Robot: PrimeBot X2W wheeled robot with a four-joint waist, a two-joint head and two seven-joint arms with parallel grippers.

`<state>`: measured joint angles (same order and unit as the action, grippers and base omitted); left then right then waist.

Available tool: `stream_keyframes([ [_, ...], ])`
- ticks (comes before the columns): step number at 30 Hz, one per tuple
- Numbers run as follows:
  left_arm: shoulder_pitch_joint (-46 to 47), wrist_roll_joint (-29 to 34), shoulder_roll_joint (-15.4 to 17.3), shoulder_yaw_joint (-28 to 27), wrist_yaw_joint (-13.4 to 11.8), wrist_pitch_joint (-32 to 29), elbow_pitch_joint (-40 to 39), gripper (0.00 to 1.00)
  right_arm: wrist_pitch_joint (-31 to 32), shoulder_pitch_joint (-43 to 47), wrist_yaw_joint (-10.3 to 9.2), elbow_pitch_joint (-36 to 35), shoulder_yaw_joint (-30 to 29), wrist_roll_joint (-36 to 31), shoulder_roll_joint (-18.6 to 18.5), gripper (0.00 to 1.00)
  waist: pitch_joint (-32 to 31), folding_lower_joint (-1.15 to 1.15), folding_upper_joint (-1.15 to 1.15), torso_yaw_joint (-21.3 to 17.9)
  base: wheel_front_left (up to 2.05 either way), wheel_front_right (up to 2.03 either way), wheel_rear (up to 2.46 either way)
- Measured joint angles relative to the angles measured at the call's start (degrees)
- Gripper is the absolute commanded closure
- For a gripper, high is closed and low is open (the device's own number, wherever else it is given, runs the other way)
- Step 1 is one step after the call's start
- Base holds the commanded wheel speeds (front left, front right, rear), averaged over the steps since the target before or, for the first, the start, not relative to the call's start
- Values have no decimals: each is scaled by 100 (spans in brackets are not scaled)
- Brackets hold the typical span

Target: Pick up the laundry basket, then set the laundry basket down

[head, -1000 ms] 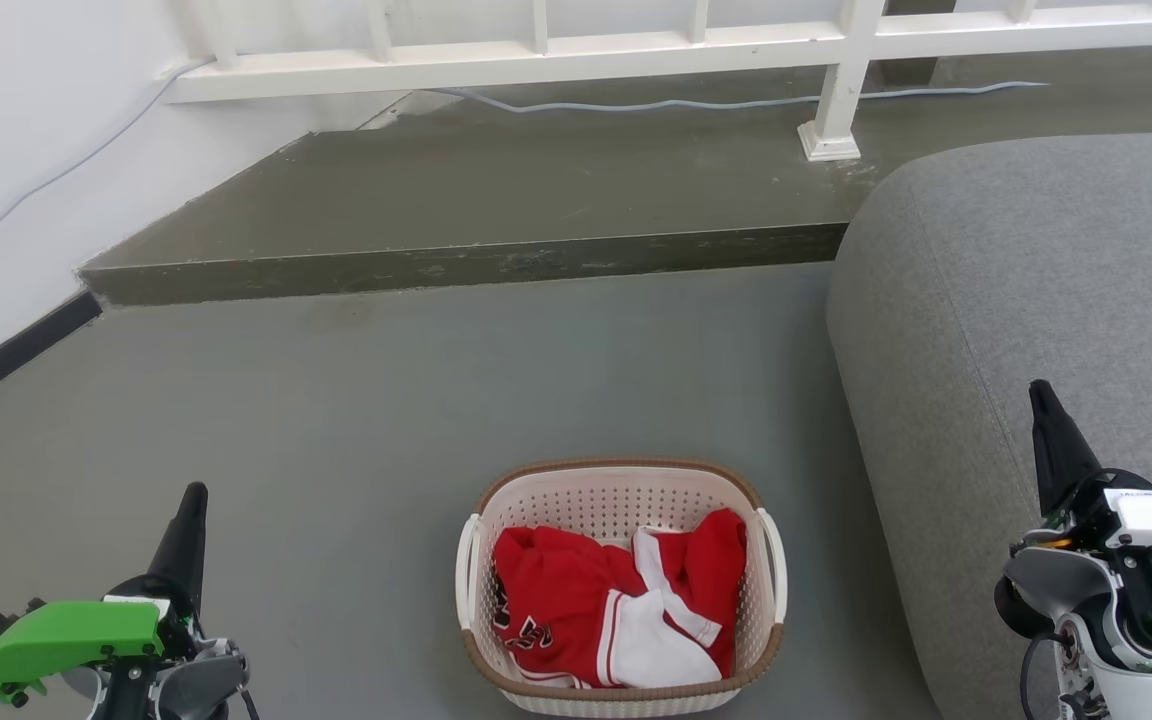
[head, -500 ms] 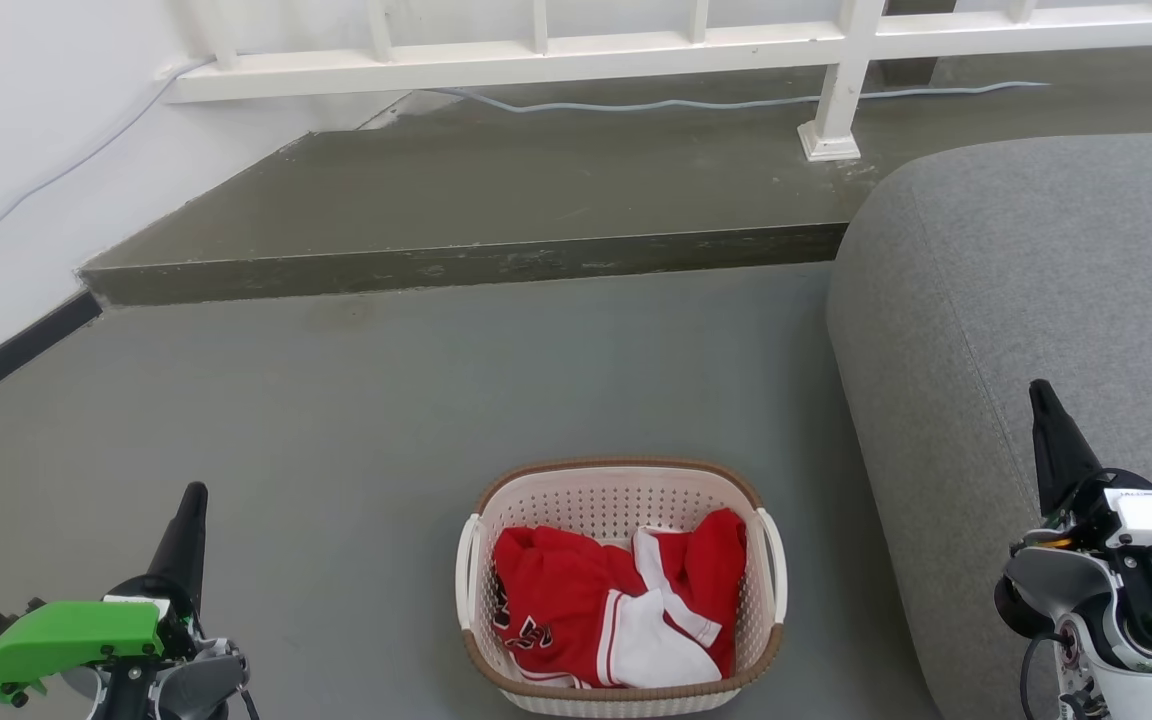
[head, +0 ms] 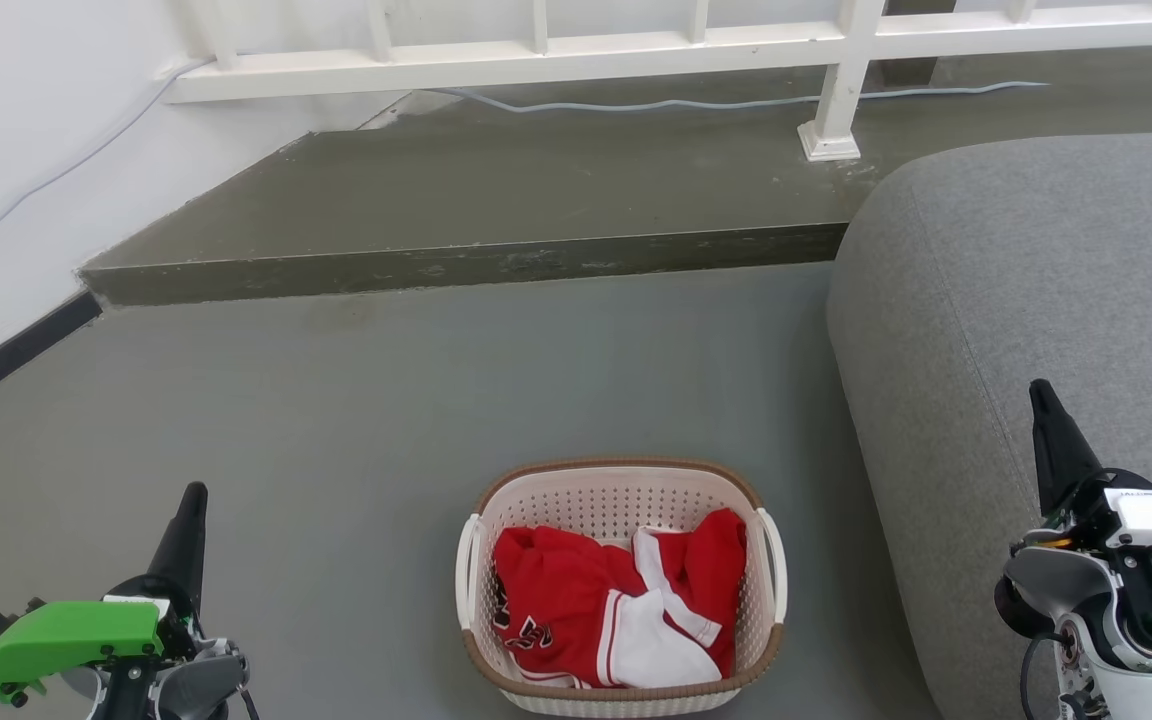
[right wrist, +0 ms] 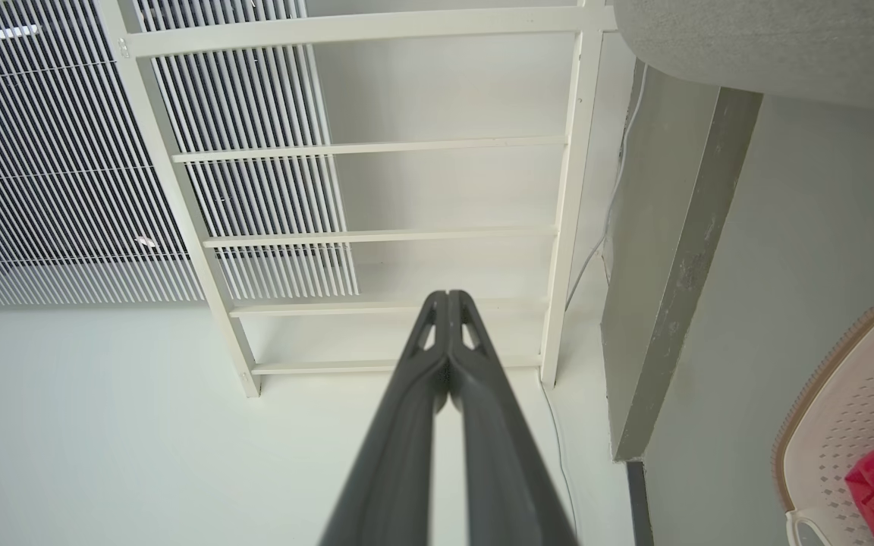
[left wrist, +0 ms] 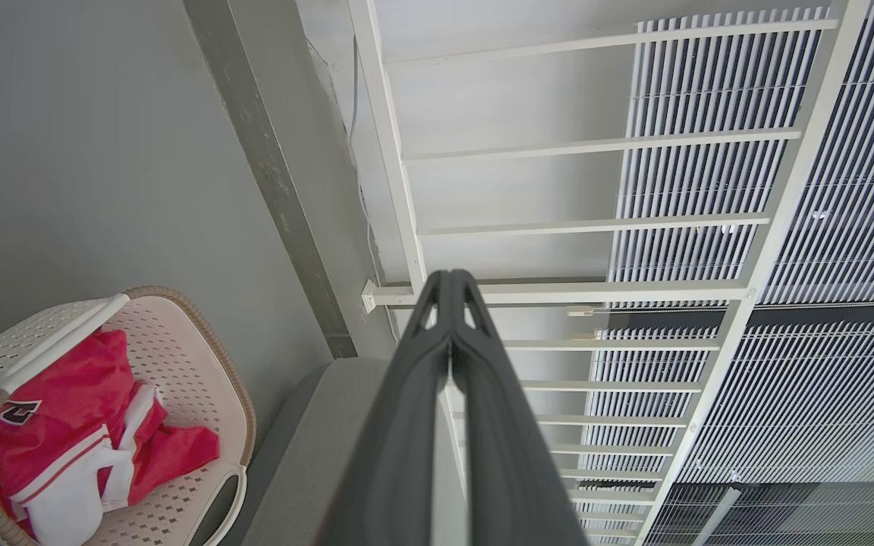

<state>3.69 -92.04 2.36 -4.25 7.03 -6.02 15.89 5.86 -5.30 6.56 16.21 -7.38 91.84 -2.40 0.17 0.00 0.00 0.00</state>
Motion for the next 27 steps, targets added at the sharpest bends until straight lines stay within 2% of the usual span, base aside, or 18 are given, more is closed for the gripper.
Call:
stream_keyframes([
  [27, 0, 0, 0, -1, 0, 0, -1, 100, 0, 1, 0, -3, -1, 0, 1, 100, 0, 0, 0, 0, 0, 0, 0],
])
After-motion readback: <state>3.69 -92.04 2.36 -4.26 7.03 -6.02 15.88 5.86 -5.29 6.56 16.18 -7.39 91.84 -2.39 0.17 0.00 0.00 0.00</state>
